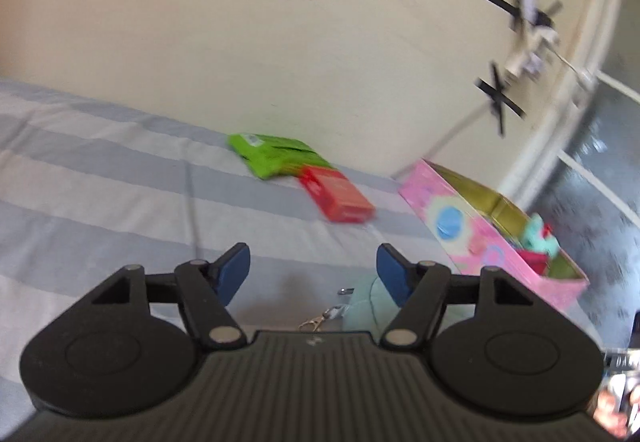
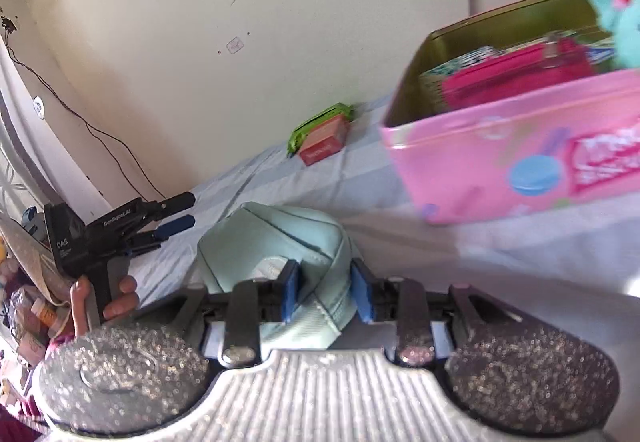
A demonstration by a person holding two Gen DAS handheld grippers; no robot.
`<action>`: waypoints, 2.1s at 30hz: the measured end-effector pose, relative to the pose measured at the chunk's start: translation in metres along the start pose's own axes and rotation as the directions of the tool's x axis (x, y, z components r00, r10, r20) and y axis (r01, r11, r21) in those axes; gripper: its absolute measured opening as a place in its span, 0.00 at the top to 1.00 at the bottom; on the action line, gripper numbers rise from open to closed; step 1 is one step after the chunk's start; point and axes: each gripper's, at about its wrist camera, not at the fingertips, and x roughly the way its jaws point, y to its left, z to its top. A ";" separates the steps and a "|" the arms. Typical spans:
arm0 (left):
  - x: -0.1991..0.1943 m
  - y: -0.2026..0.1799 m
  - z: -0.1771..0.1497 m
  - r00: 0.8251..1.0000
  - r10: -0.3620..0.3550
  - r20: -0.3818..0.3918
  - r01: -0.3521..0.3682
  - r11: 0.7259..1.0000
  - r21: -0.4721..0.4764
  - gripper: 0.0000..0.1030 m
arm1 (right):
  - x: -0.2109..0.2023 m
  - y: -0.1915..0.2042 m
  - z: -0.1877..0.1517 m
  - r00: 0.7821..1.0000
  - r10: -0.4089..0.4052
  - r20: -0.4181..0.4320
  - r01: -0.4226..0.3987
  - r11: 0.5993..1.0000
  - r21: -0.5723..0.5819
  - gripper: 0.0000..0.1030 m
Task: Organize objects
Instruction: 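Grasp the light-blue pencil case with the right gripper and lift it, then carry the pencil case into the pink tin and open the right gripper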
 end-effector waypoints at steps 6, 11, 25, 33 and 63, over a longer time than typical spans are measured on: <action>0.020 -0.088 -0.023 0.966 -0.180 -0.185 0.205 0.970 0.127 0.27 | -0.097 -0.051 -0.033 0.979 -0.149 0.136 0.134 0.985 0.112 0.62; 0.045 -0.125 -0.040 0.950 -0.158 -0.268 0.205 0.966 0.157 0.23 | -0.126 -0.075 -0.042 0.949 -0.183 0.257 0.123 0.965 0.233 0.53; 0.009 -0.166 -0.063 0.980 -0.021 -0.196 0.065 0.973 0.220 0.32 | -0.108 -0.042 -0.064 0.962 -0.132 0.239 0.137 0.991 -0.004 0.54; 0.024 -0.215 0.013 0.998 -0.059 0.037 0.048 0.968 0.246 0.32 | -0.141 -0.015 0.024 0.894 -0.106 0.436 0.218 0.952 -0.214 0.55; 0.176 -0.244 0.055 0.993 0.027 -0.116 -0.015 0.995 0.099 0.25 | -0.021 -0.146 0.212 0.891 -0.373 0.257 0.414 0.901 -0.129 0.51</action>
